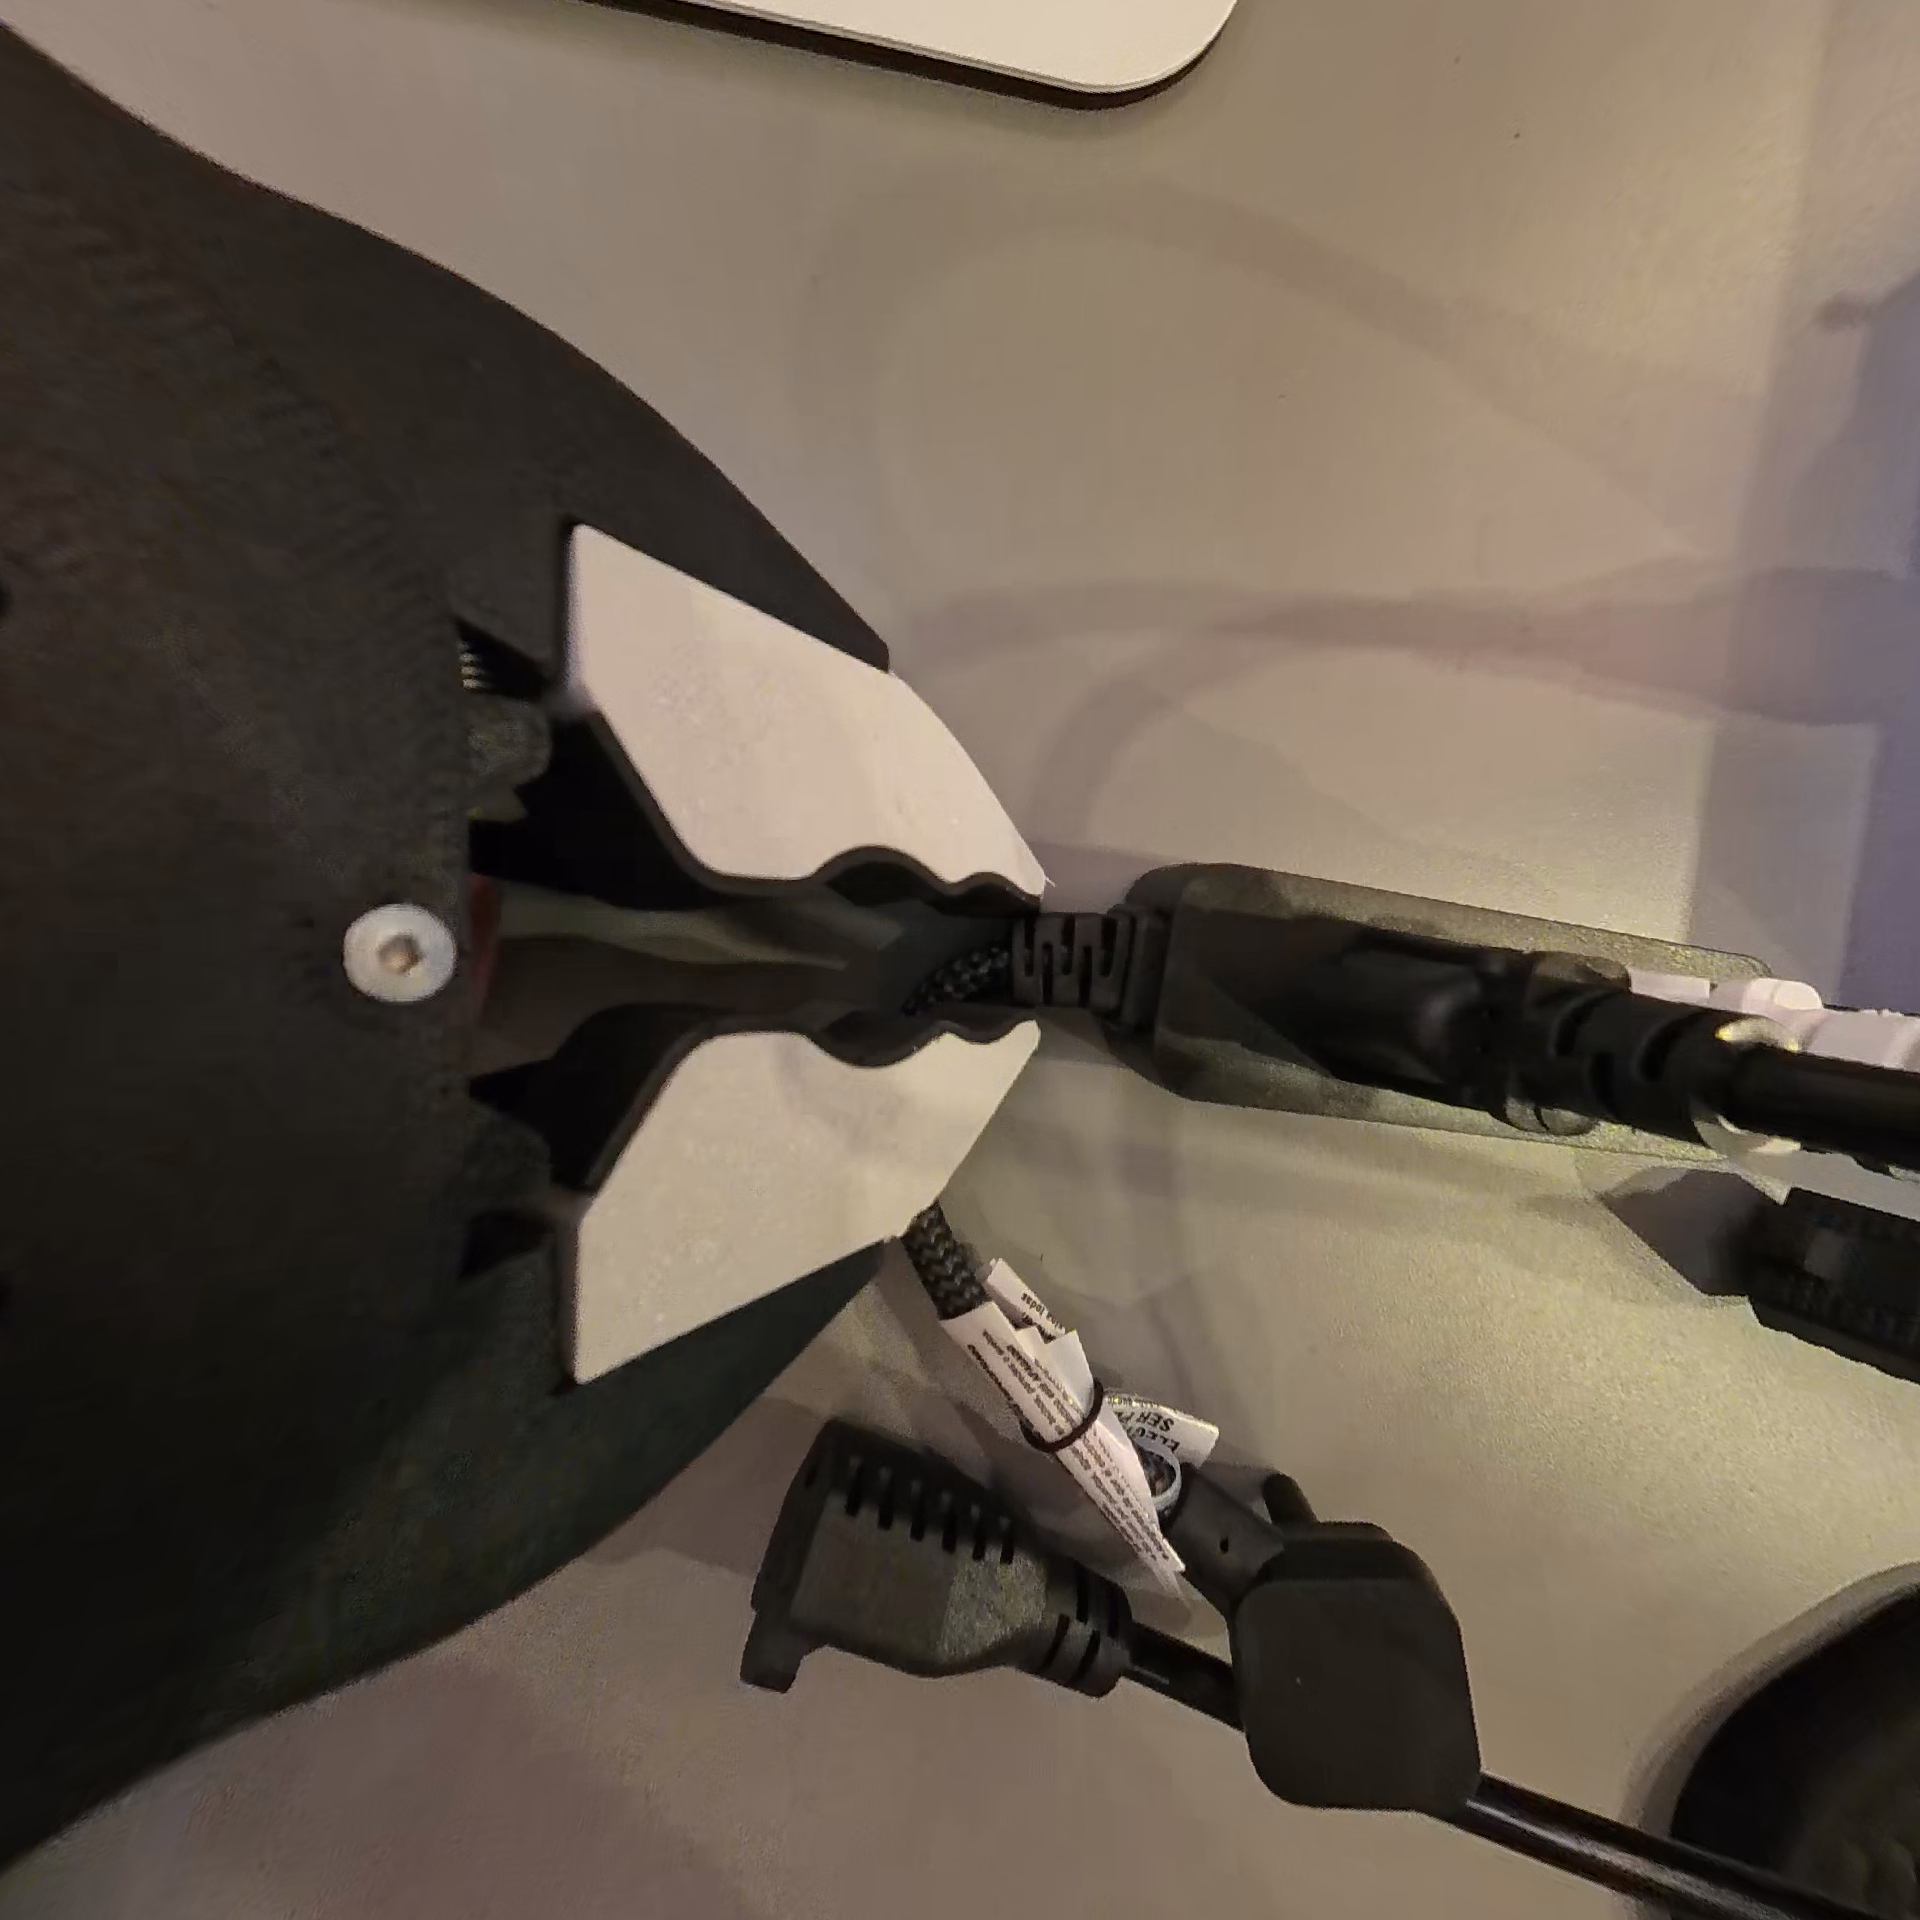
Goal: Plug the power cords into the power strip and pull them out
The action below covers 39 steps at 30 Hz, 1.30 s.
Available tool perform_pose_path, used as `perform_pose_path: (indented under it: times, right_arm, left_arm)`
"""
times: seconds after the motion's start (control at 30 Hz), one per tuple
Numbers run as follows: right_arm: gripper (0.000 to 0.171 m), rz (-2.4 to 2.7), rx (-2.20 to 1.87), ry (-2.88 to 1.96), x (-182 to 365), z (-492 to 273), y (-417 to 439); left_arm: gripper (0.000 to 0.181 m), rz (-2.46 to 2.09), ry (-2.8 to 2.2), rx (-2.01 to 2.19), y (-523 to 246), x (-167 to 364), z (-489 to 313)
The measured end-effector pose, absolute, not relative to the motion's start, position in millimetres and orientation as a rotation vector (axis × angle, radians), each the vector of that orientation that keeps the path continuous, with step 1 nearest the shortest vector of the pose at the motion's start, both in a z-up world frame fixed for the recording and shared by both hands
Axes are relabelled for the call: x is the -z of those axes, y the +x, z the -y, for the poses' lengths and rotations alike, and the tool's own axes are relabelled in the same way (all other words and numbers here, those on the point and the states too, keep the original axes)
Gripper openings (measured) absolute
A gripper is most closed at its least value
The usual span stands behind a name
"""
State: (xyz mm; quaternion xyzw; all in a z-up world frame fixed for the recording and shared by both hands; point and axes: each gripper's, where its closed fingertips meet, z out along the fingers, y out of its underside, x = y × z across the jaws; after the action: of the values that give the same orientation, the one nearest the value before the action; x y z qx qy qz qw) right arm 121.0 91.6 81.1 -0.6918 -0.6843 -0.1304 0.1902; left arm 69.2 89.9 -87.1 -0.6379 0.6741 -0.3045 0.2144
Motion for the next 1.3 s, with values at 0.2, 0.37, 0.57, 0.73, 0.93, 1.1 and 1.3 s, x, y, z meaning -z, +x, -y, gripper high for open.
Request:
perform_pose_path:
  times: [0.2,0.37,0.57,0.73,0.93,1.1,1.3]
  right_arm:
    - [0.04,1.603,0.285,-1.892,-134,-55,146]
    - [0.035,1.469,0.226,-1.904,-121,-20,163]
    - [0.033,1.385,0.011,-1.941,-83,21,147]
    - [0.037,1.335,-0.049,-1.996,-47,35,143]
    - [0.037,1.31,-0.13,-1.951,-21,53,132]
    - [0.034,1.013,-0.231,-1.842,-29,40,157]
    - [0.02,0.511,-0.313,-1.595,-50,14,235]
  left_arm:
    - [0.023,-1.894,-1.757,0.872,68,86,-86]
    - [0.034,-1.904,-1.748,0.889,66,85,-84]
    - [0.045,-1.91,-1.739,0.851,65,85,-86]
    - [0.052,-1.925,-1.72,0.81,69,86,-85]
    - [0.057,-1.887,-1.644,0.797,76,75,-88]
    - [0.069,-1.855,-1.636,0.799,77,75,-93]
    - [0.08,-1.823,-1.653,0.833,77,75,-96]
